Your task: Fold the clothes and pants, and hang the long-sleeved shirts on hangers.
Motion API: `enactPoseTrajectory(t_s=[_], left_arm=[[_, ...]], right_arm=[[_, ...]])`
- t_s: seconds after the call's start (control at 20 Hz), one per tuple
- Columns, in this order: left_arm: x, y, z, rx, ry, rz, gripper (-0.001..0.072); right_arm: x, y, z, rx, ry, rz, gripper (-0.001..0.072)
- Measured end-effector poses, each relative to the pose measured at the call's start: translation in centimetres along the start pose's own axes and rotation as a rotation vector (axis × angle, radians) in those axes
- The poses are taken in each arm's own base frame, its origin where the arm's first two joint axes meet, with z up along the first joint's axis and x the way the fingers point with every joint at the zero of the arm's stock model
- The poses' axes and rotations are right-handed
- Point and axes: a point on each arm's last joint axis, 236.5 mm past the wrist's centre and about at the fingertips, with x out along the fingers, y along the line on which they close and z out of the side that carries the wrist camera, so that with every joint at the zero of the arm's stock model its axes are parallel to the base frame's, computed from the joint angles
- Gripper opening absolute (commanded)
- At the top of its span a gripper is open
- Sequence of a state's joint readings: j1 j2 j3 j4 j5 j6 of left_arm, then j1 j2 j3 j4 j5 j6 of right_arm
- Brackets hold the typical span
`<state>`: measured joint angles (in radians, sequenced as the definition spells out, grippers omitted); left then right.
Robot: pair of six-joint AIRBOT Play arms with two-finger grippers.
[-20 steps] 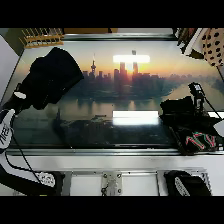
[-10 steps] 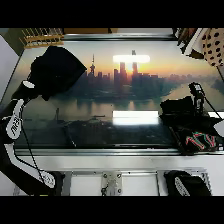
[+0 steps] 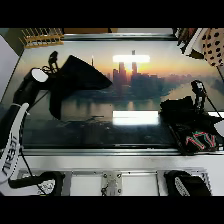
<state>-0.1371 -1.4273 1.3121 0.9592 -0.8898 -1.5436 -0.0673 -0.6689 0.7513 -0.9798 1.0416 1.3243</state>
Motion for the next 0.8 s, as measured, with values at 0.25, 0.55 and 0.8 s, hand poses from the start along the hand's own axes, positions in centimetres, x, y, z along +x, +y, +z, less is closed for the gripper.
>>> enactPoseTrajectory(t_s=[0.25, 0.55, 0.8], left_arm=[[2.6, -12.8, -10.9, 0.176, 0.110, -0.156, 0.0021], [4.7, -21.0, -17.2, 0.270, 0.173, -0.262, 0.0683], [3.0, -14.1, -7.7, 0.201, 0.044, -0.131, 0.0683]], right_arm=[[-2.5, -4.6, 4.2, -0.041, -0.142, -0.180, 0.0026], [-4.7, -8.7, 5.4, -0.003, -0.191, -0.302, 0.0026], [-5.0, -9.5, 4.8, 0.013, -0.168, -0.320, 0.0028]])
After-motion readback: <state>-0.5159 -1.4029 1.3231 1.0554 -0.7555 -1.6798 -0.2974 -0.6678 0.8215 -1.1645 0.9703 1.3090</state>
